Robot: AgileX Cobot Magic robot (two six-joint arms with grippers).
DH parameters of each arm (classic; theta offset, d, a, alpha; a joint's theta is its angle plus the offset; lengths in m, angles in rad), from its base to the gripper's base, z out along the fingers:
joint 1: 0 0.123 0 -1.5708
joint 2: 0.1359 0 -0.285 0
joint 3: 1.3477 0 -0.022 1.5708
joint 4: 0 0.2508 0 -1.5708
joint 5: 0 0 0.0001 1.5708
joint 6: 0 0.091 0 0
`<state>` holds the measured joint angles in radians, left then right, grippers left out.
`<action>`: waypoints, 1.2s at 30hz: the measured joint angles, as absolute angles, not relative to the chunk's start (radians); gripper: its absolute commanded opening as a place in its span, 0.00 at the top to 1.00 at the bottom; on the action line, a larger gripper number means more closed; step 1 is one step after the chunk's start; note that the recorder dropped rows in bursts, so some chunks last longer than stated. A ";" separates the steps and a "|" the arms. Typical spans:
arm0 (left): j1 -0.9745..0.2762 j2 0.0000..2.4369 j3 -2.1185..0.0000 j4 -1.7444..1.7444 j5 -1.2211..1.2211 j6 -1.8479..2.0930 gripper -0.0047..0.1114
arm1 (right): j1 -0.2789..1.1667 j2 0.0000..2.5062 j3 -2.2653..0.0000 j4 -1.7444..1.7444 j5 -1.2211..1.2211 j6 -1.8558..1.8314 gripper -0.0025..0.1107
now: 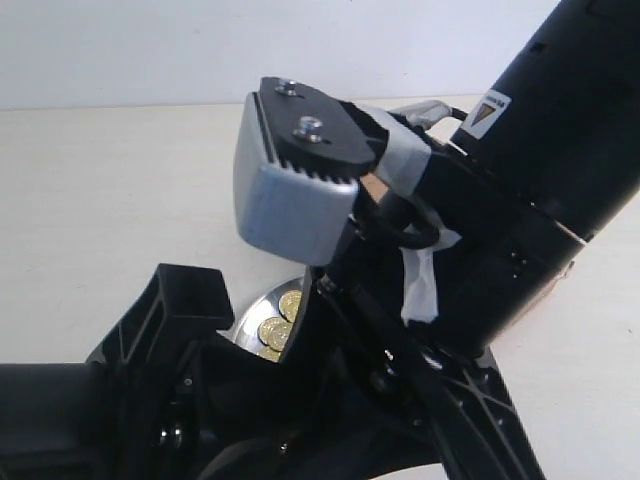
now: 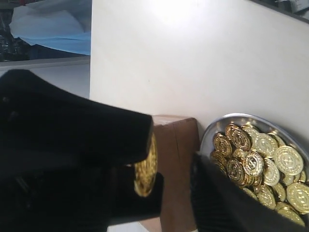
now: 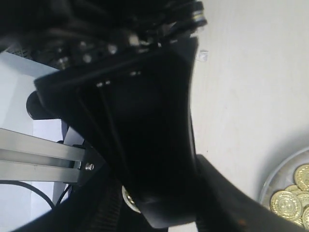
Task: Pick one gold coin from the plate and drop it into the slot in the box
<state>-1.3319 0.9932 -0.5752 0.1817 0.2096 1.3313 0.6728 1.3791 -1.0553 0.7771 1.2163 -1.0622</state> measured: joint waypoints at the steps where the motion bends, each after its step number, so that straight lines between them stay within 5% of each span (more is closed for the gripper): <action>1: -1.332 0.997 -0.575 0.182 0.205 1.331 0.73 | 0.673 1.379 -1.055 0.777 1.216 -1.064 0.62; 9: -1.332 0.999 -0.575 0.171 0.201 1.328 0.96 | 0.673 1.379 -1.055 0.775 1.212 -1.066 0.62; 20: -1.336 0.999 -0.575 0.170 0.204 1.329 0.96 | 0.673 1.379 -1.055 0.775 1.210 -1.071 0.62; 27: -1.336 0.999 -0.575 0.170 0.212 1.329 0.96 | 0.673 1.356 -1.065 0.736 1.212 -1.044 0.45; 36: -1.336 0.999 -0.575 0.173 0.238 1.329 0.96 | 0.673 1.243 -1.079 0.499 1.156 -0.872 0.44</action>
